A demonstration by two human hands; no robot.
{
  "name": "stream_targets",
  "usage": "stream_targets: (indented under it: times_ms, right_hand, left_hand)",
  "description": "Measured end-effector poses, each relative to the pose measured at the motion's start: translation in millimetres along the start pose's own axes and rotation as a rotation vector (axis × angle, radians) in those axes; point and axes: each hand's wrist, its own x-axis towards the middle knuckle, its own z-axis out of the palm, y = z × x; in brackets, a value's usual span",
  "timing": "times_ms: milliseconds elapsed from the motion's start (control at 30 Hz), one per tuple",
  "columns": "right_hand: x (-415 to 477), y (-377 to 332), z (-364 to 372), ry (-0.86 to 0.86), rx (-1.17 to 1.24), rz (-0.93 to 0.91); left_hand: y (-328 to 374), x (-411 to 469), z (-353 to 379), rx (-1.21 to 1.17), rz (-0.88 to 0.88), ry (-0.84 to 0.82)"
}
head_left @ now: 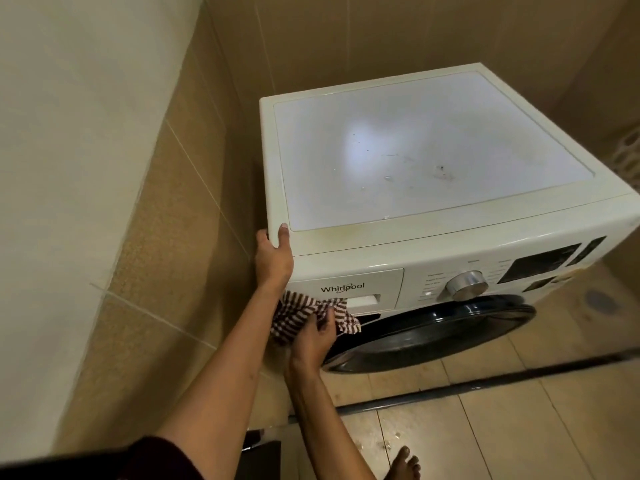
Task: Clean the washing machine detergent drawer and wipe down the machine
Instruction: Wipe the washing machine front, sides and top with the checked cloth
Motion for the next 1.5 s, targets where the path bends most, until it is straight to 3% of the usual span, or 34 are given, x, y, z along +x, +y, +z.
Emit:
stream_targets:
  times_ms: [133,233,333,533,633,733,800,900,1033,1133,1267,1333,1433,1500]
  right_hand:
    - [9.7,-3.7,-24.9,-0.057,-0.372,-0.264]
    - [23.9,-21.3,-36.6,0.114,-0.428,-0.423]
    - [34.4,-36.3,-37.1,0.209,-0.474,-0.441]
    - [-0.2,6.6,-24.3,-0.083,-0.767,-0.493]
    - [17.6,2.3,-34.7,-0.063,-0.722,-0.507]
    - [47.8,-19.1,-48.8,0.217,-0.407,-0.396]
    - [61.7,-36.0,-61.6,0.313,-0.288,-0.325]
    - [48.3,-32.6,-59.3,0.201,-0.44,-0.361]
    - [6.8,10.8,-20.2,-0.171,-0.738,-0.381]
    - [-5.9,14.1,-1.2,-0.15,-0.61,-0.329]
    - [-14.6,-8.9,-3.8,0.013,-0.375,-0.551]
    - [-11.1,-26.8,-1.8,0.11,-0.372,-0.74]
    - [4.2,-41.2,1.7,0.0,-0.785,-1.204]
    - [19.1,-43.6,-1.5,-0.093,-1.158,-1.366]
  left_hand:
    - [-5.0,5.7,-0.3,-0.012,-0.002,-0.01]
    - [-4.9,5.9,-0.9,-0.005,-0.007,-0.014]
    - [-5.7,6.5,-0.1,-0.006,-0.002,-0.012]
    - [-7.4,8.3,1.0,-0.004,-0.006,0.004]
    - [-5.8,6.6,1.0,0.002,0.003,-0.004]
    - [-6.2,7.7,0.6,-0.009,-0.008,-0.019]
    - [-8.4,9.2,0.9,-0.02,-0.002,-0.014]
    - [-9.8,11.3,1.5,-0.031,-0.001,-0.012]
    - [-9.3,10.9,1.5,-0.022,0.004,-0.017]
    - [-10.0,12.6,1.7,-0.019,0.016,-0.015]
    - [-8.2,10.8,2.5,-0.019,0.025,0.002]
    - [-5.0,8.6,2.2,-0.009,0.011,-0.002]
    - [-5.1,13.2,-0.4,0.043,0.01,-0.006]
    - [-8.7,19.4,-1.0,0.016,0.01,-0.023]
